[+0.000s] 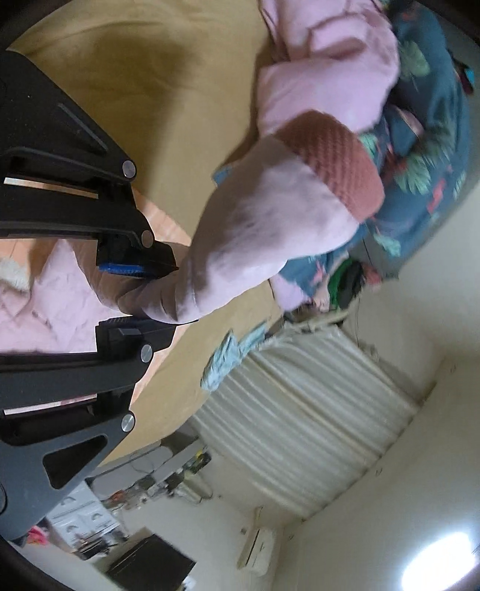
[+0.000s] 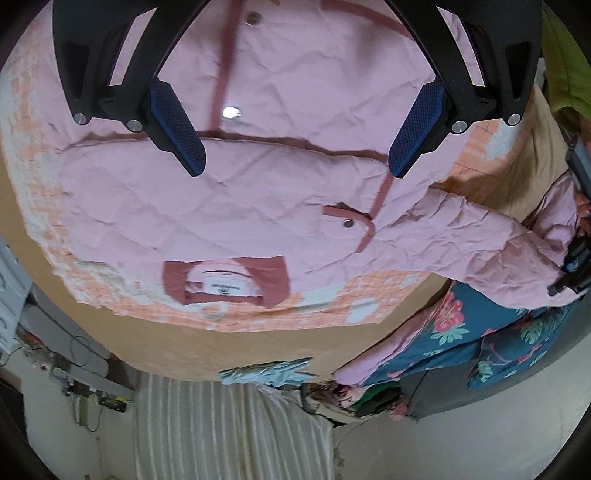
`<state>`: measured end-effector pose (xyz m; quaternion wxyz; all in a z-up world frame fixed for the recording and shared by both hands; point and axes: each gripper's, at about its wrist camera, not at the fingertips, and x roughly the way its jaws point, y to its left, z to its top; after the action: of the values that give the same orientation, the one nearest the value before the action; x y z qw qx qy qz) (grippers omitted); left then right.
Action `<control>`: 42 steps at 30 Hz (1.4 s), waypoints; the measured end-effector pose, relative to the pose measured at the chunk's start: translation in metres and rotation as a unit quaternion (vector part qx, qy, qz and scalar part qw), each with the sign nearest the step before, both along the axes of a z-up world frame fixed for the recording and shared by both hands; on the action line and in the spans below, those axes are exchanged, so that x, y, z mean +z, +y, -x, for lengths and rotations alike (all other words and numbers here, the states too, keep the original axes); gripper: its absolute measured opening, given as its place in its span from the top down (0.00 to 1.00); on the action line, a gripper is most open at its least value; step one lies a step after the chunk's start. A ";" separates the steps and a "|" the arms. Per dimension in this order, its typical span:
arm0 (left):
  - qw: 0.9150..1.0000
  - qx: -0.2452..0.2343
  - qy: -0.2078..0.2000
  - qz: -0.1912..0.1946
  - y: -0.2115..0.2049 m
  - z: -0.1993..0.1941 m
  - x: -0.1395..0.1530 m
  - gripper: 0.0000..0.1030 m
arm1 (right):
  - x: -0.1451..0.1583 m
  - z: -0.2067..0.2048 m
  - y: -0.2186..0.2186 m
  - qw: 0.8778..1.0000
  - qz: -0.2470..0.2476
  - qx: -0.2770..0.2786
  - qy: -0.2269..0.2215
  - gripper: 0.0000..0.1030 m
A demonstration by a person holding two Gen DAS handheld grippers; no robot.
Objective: Fold large clothes
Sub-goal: 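Lift the sleeve with the left gripper and carry it over the jacket body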
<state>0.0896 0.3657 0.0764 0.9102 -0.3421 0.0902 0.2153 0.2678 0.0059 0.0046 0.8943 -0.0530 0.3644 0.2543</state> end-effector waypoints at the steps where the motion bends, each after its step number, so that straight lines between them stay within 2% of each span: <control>1: 1.000 -0.009 -0.005 -0.006 -0.008 -0.002 0.008 0.91 | 0.002 0.001 -0.005 1.000 0.002 -0.003 -0.004 0.04; 11: 0.994 -0.078 -0.001 -0.081 -0.078 -0.033 0.065 0.91 | 0.018 0.018 -0.050 0.999 -0.020 -0.031 -0.022 0.04; 18: 0.987 -0.112 0.015 -0.114 -0.112 -0.059 0.081 0.91 | 0.032 0.030 -0.079 0.997 -0.042 -0.046 -0.033 0.04; 34: 0.969 -0.170 0.073 -0.166 -0.196 -0.105 0.067 0.92 | 0.039 0.035 -0.149 0.993 -0.064 -0.088 -0.046 0.04; 42: 0.954 -0.200 0.100 -0.200 -0.239 -0.127 0.052 0.92 | 0.030 0.034 -0.180 0.989 -0.089 -0.112 -0.045 0.04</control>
<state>0.2166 0.1267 0.1287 0.9707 -0.1049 0.2025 0.0752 0.2337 -0.1740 0.0343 0.9339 0.0563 0.3034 0.1808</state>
